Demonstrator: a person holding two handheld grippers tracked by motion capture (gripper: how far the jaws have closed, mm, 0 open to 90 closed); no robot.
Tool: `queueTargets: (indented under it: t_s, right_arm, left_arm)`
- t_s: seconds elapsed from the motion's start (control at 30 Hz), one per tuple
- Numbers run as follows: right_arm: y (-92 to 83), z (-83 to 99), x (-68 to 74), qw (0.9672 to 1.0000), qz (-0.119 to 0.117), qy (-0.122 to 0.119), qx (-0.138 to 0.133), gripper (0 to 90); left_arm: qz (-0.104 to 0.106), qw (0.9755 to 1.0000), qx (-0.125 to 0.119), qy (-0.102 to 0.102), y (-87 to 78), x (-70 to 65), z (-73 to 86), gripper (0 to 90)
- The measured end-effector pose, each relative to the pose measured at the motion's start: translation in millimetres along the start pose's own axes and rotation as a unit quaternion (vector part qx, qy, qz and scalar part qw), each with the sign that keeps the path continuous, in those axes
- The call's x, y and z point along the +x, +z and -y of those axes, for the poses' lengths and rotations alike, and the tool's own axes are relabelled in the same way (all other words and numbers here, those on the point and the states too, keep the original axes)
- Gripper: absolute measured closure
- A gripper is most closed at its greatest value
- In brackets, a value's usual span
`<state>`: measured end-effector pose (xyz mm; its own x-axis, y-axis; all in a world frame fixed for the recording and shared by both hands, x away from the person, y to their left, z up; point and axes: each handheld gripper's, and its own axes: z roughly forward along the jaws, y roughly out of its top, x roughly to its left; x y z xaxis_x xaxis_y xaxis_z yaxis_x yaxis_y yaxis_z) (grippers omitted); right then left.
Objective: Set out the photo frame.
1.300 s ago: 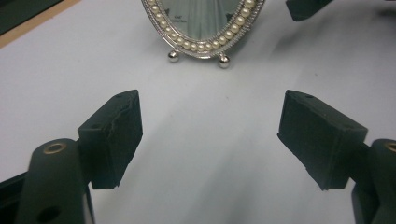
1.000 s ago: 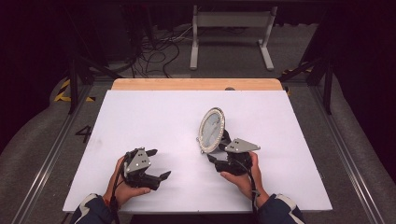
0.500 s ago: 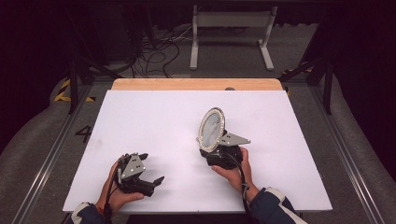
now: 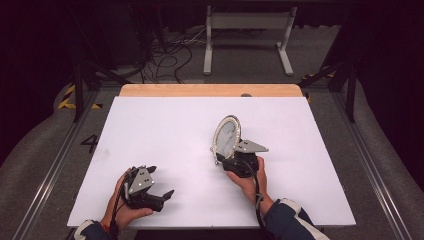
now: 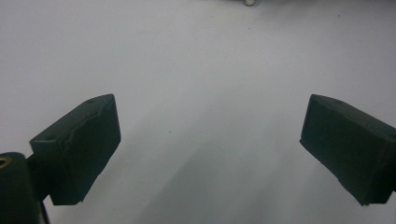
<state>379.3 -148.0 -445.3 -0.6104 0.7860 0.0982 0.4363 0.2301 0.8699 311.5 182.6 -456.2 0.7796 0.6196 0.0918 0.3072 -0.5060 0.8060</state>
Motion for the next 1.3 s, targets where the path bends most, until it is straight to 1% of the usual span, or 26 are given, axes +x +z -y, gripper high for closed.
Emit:
queueTargets:
  t_s: [0.07,0.27,0.5,0.53,0.6,0.63,0.7,0.83,0.87,0.9,0.97,1.07,1.13,1.2,1.3]
  right_arm:
    - [-0.7,-0.3,-1.0,1.0,-0.002,0.004,-0.001,64.7]
    - [-2.8,0.2,-3.1,0.9999,-0.009,0.003,0.003,65.8]
    - [-10.5,2.5,-7.6,0.9996,-0.025,-0.001,0.014,68.8]
    - [-12.4,3.2,-8.2,0.9995,-0.029,0.002,0.015,69.8]
    - [-17.5,4.6,-10.0,0.9991,-0.037,0.005,0.021,72.0]
    - [-17.5,4.6,-10.0,0.9991,-0.037,0.005,0.021,72.0]
    - [-21.9,5.4,-11.9,0.9986,-0.045,-0.002,0.026,73.2]
    - [-23.4,6.3,-11.4,0.9987,-0.042,-0.005,0.026,73.3]
    - [-23.5,6.6,-11.0,0.9988,-0.041,-0.005,0.025,73.2]
    - [-23.7,6.8,-10.5,0.9989,-0.04,-0.007,0.025,73.0]
    - [-23.6,6.9,-9.9,0.9989,-0.039,-0.011,0.024,72.4]
    - [-22.1,6.7,-10.3,0.999,-0.036,-0.012,0.025,66.6]
    - [-20.7,6.8,-10.6,0.999,-0.035,-0.011,0.026,64.4]
    - [-19.3,7.1,-11.0,0.9989,-0.036,-0.011,0.028,64.5]
    - [-16.1,6.9,-10.9,0.9983,-0.047,-0.016,0.029,71.6]
  left_arm:
    - [0.001,1.0,0.001,0.003,0.5,-0.1,-0.2,5.7]
    - [0.002,1.0,0.001,0.004,1.7,0.0,-1.7,5.9]
    - [0.015,0.9999,0.0,0.008,10.5,0.8,-7.5,6.0]
    - [0.018,0.9997,0.002,0.013,12.7,1.1,-9.3,6.1]
    - [0.023,0.9996,0.004,0.019,16.5,0.1,-12.2,6.1]
    - [0.023,0.9996,0.004,0.019,16.5,0.1,-12.2,6.1]
    - [0.03,0.9993,0.003,0.022,20.6,0.0,-14.8,6.2]
    - [0.034,0.9991,0.005,0.027,23.1,0.5,-16.5,6.2]
    - [0.035,0.9991,0.003,0.024,23.8,0.4,-17.0,6.2]
    - [0.035,0.999,0.004,0.028,23.9,0.6,-17.6,6.3]
    - [0.036,0.999,0.002,0.027,23.9,0.8,-18.4,6.3]
    - [0.036,0.999,0.001,0.027,23.5,0.2,-18.6,6.3]
    - [0.037,0.9989,-0.001,0.028,22.9,0.5,-18.7,6.4]
    - [0.038,0.9989,-0.003,0.026,22.8,1.3,-18.0,6.4]
    - [0.037,0.999,-0.004,0.024,21.9,1.6,-17.3,6.5]
